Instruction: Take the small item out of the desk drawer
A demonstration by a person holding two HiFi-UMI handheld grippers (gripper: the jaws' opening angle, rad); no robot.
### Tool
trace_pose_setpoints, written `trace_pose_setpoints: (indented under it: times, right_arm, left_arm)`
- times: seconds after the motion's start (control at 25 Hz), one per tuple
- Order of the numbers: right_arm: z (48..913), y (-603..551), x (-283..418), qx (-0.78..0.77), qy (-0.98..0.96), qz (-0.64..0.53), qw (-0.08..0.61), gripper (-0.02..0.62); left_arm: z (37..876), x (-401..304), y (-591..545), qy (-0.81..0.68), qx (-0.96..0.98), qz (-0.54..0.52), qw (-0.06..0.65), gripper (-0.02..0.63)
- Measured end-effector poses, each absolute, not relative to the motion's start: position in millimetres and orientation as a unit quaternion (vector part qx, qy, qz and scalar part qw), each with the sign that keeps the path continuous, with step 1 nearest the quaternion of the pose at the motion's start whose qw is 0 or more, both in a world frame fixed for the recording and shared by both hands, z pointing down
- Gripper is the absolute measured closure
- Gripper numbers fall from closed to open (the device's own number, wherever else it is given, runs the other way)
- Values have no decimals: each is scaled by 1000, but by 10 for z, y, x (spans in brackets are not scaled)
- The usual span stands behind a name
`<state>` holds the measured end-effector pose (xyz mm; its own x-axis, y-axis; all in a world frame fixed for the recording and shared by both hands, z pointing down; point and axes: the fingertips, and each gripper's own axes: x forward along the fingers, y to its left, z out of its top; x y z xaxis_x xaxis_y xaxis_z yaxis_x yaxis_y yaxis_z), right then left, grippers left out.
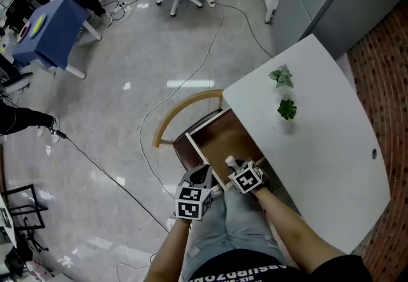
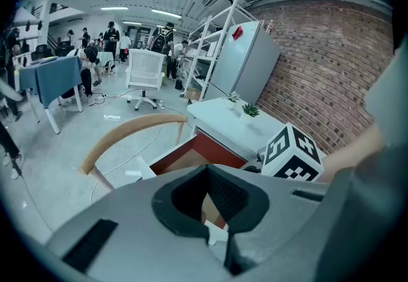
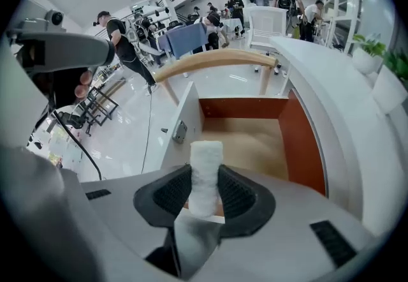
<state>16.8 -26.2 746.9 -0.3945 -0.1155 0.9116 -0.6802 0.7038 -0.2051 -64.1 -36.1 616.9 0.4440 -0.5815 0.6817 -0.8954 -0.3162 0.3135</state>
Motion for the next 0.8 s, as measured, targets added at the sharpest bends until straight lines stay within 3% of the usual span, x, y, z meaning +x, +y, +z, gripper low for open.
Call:
trace_pose_setpoints:
  times: [0.8]
  right_arm:
    - [6735,-225,49,279,-817,255,436,468]
  left_arm:
    - [5916,-632,-275,-469,789,220,329,600]
